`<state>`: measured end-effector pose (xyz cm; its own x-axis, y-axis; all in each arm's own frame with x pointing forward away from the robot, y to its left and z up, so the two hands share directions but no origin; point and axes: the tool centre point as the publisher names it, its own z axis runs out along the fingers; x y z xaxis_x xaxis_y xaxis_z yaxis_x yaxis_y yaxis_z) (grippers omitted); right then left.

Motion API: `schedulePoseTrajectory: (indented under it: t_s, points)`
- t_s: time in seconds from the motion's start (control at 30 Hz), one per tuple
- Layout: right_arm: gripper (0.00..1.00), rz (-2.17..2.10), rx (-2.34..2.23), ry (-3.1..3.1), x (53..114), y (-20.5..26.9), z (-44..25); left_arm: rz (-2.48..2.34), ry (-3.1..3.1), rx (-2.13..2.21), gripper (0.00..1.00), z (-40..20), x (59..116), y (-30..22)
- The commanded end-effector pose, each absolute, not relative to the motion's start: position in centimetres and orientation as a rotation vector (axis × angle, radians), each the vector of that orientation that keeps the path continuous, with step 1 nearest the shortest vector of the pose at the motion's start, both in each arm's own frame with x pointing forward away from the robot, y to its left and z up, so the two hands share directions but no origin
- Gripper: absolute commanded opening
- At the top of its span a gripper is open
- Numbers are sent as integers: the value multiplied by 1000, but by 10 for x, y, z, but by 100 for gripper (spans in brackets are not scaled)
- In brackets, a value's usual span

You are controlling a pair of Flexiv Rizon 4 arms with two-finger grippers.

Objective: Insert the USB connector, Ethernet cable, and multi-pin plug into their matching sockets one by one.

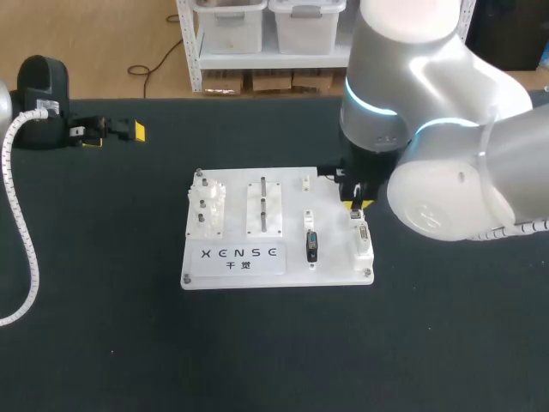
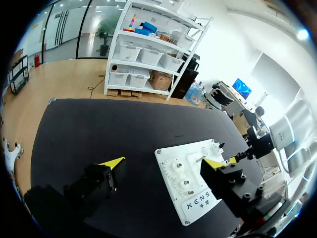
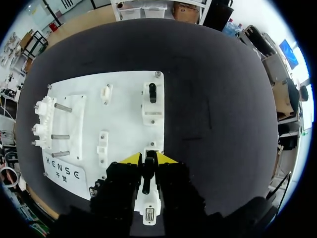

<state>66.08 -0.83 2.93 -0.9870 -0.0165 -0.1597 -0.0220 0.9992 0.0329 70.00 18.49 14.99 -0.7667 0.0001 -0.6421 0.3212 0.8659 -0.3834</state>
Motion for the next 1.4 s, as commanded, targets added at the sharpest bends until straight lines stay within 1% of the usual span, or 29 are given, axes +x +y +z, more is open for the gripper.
schedulePoseTrajectory:
  t_s: [0.03, 1.4]
  points:
    - [0, 52, -20, 2978, 659, -11, 27, -636, 2374, 231, 100, 150, 700, 185]
    - [0, 54, -1, 2984, 667, -11, 20, -636, 2374, 231, 100, 150, 700, 185]
